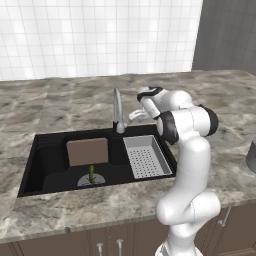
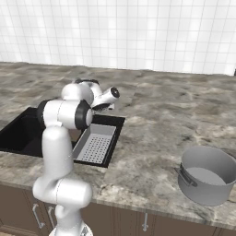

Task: Dump the squash from the pot into the sink. Then turn on the water and wash the squash. Then turn off the water and put the squash back in the pot.

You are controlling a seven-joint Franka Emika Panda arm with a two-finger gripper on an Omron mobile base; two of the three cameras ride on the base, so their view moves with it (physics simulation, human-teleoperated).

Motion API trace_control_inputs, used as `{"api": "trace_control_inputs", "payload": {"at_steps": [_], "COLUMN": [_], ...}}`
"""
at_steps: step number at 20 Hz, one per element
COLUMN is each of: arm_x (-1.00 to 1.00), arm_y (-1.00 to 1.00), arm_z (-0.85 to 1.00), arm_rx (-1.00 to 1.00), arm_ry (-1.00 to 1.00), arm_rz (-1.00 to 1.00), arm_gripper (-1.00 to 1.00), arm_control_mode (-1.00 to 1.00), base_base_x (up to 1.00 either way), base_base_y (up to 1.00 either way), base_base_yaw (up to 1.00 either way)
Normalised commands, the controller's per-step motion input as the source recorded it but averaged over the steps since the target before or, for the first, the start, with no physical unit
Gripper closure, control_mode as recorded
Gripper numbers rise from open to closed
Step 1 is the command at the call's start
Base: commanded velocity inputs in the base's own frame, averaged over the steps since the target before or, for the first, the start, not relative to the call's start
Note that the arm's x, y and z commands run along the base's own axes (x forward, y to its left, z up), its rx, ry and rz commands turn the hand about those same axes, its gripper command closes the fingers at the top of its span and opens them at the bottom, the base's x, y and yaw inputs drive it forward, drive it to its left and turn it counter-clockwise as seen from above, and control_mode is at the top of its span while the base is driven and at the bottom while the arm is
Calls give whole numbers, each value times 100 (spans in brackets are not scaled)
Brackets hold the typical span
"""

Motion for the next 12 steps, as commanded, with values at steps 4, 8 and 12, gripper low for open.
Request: {"api": "trace_control_inputs", "payload": {"at_steps": [4,8,12], "arm_x": [0,3,12], "arm_y": [3,4,2], "arm_z": [-14,-7,-7], "arm_rx": [0,0,0], "arm_ry": [-12,-11,-2], "arm_rz": [-5,-7,-8], "arm_gripper": [-100,-100,-100], "arm_control_mode": [-100,-100,-100], "base_base_x": [0,0,0], "base_base_y": [0,0,0], "base_base_yaw": [0,0,0]}}
